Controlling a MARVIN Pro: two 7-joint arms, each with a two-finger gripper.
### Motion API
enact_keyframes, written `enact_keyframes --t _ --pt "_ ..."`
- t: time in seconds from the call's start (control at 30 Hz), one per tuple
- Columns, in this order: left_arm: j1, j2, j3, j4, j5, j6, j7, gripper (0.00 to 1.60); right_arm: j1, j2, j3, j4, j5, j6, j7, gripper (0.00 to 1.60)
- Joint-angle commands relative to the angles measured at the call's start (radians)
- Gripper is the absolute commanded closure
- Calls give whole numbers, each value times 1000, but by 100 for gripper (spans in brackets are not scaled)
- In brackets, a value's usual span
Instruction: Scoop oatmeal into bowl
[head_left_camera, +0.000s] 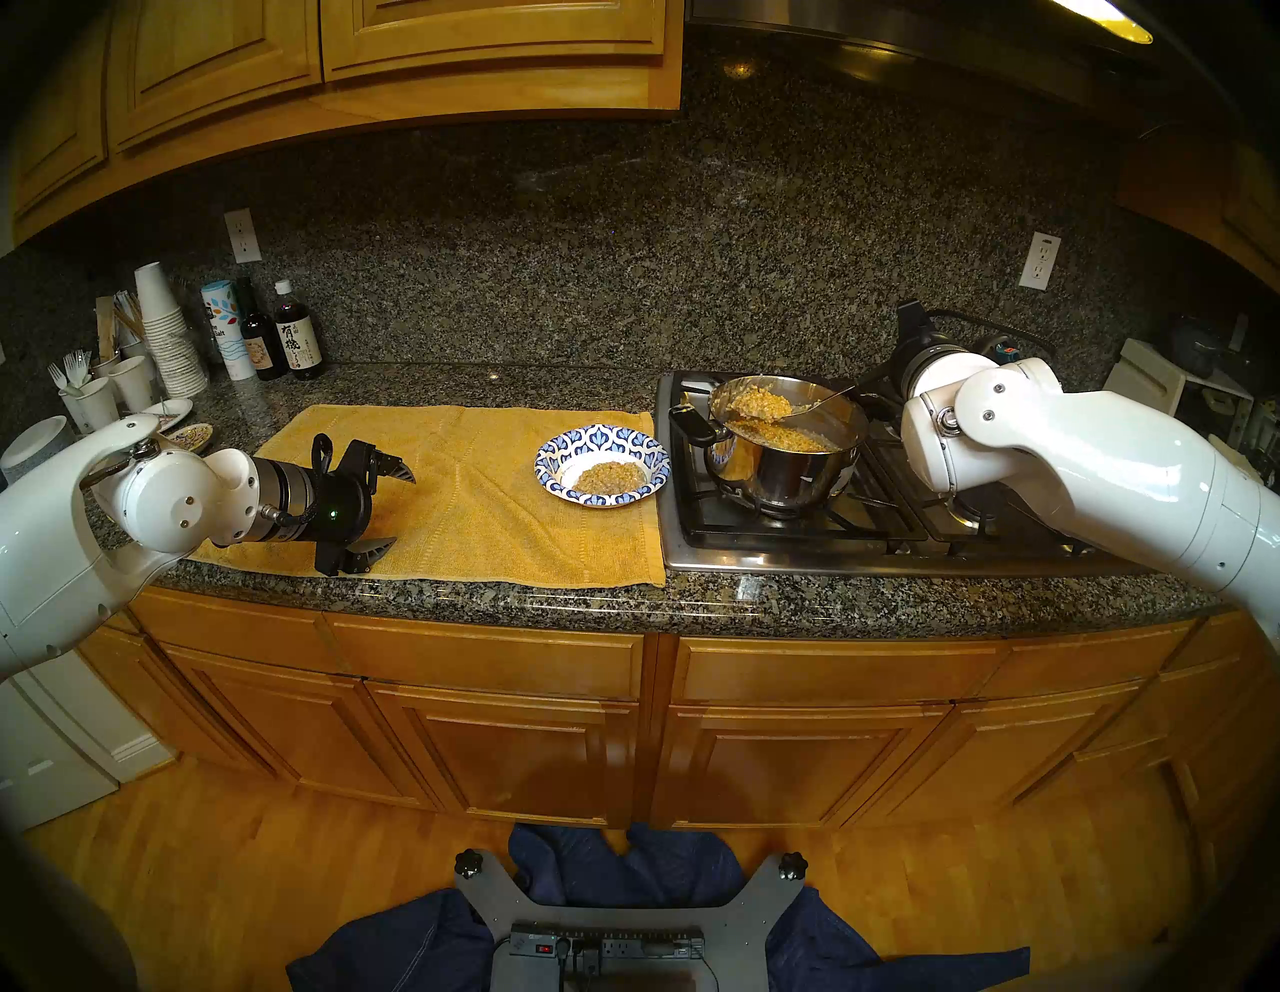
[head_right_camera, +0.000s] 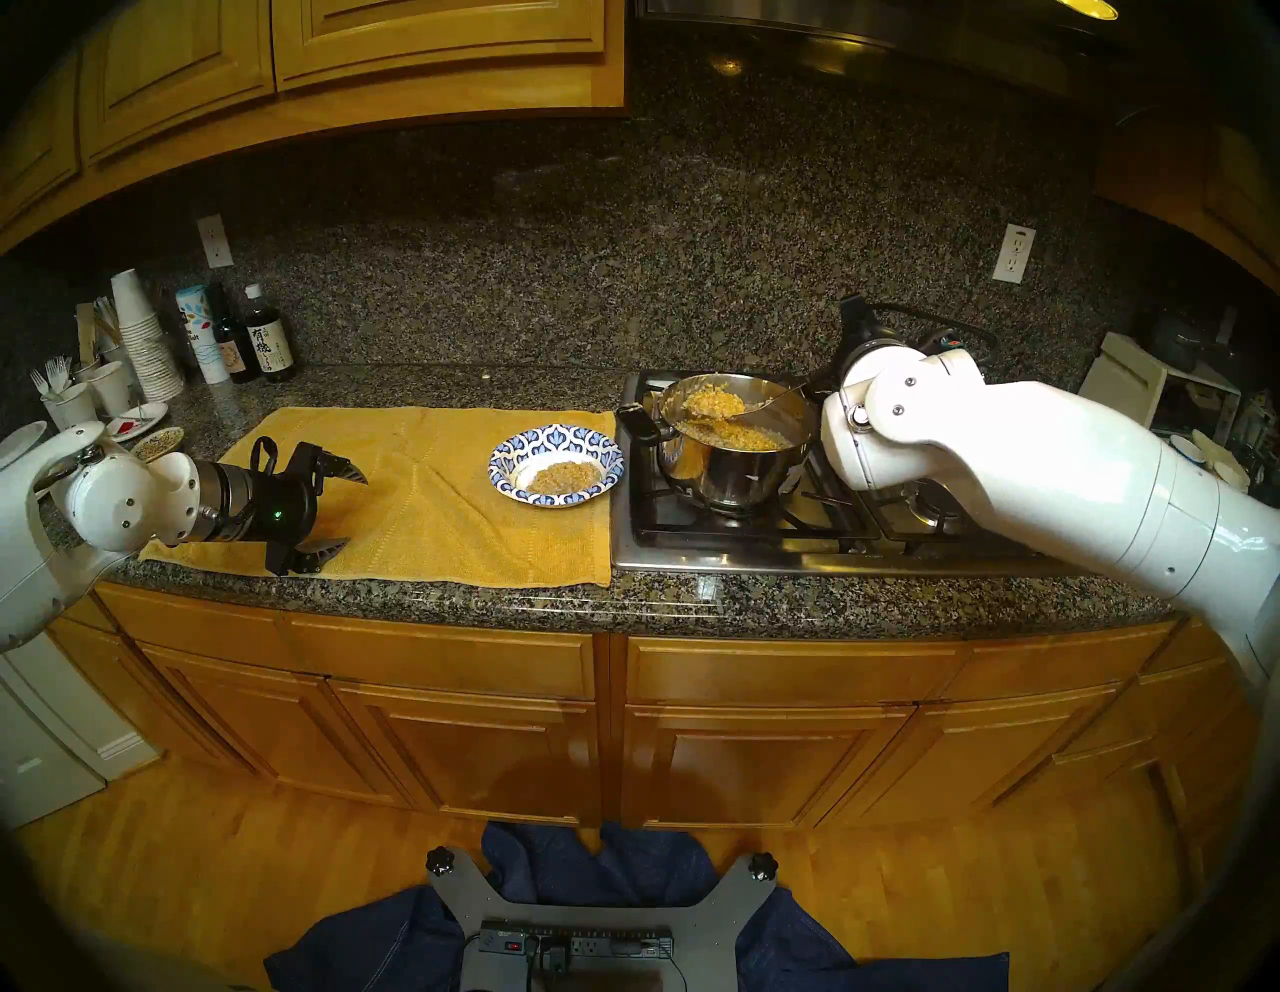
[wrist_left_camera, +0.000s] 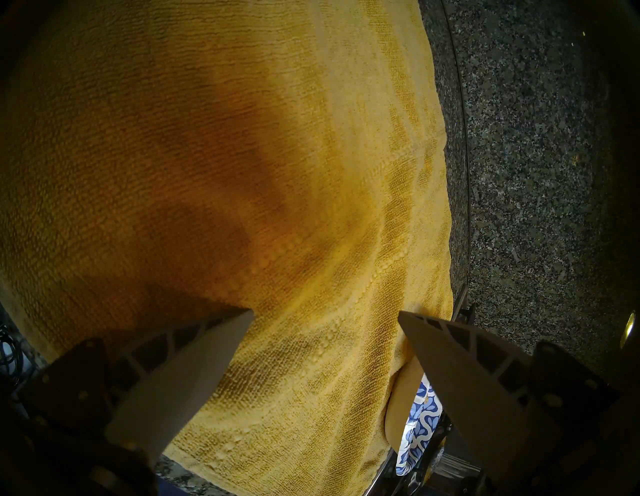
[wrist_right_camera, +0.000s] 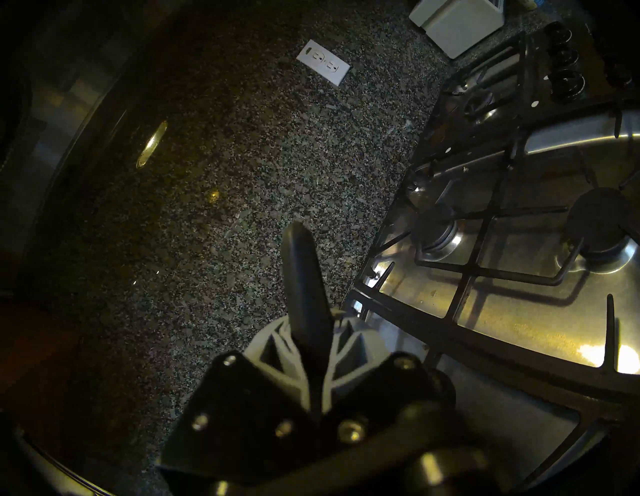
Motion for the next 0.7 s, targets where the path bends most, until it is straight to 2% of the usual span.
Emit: enact_keyframes --t 0.0,0.23,0.67 --pt "-2 -1 -2 2 1 0 0 0 64 43 46 -29 -13 -5 -14 160" --pt "-2 -2 -2 2 1 0 0 0 61 79 39 -56 -9 -8 -14 160" --pt "-3 -2 -2 2 1 0 0 0 61 77 40 -63 14 -11 -2 160"
